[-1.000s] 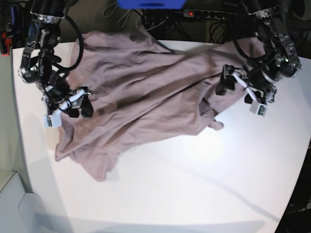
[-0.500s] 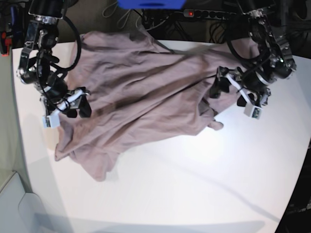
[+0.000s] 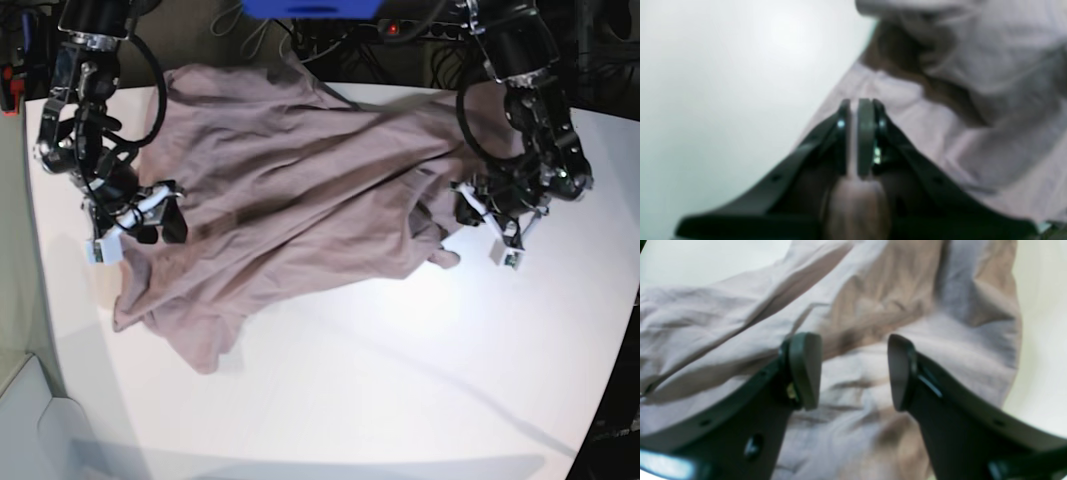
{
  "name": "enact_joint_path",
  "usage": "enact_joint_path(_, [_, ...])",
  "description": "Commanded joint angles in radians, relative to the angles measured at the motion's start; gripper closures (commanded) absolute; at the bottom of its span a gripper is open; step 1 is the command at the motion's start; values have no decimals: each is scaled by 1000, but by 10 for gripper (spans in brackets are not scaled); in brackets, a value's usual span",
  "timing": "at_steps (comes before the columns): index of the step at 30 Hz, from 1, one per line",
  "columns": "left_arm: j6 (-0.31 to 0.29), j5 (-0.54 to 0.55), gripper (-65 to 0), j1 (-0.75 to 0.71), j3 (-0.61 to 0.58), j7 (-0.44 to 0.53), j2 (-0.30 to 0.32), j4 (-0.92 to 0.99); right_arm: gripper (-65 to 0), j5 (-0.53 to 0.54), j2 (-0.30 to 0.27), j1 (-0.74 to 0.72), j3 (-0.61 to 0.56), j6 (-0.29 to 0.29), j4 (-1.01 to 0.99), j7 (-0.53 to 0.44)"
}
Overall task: Layout the t-shirt on the table in an organized manner, then fold the t-shirt properly
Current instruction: 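Grasp the fabric with the left gripper and pull it outward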
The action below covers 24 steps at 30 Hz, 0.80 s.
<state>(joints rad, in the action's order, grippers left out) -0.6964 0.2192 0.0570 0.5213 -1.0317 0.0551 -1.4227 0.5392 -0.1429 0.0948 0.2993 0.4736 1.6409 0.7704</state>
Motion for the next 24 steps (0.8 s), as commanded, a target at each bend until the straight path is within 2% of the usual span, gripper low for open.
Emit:
enact_joint_path(1, [-2,-11,-38,22,0,11,5,9,-324,15,-8,-13,2,6,15,-22])
enact_joint_path(6, [-2,-102,-38,19,0,11,5,47,-324,15,-13,-13,7,6,15,-22])
enact_joint_path(11, [-2,-149,-38,-50,23,11,19,9,-324,15,-13,-13,7,6,15,-22])
enact_joint_path(18, [-2,-146,-38,-121,202,11,24,-105,-324,15,-13,-13,1,6,15,-22])
enact_joint_path(24, [-2,-140,-38,-153,273,0,15,-194,-324,15,-8,-13,1,6,15,-22])
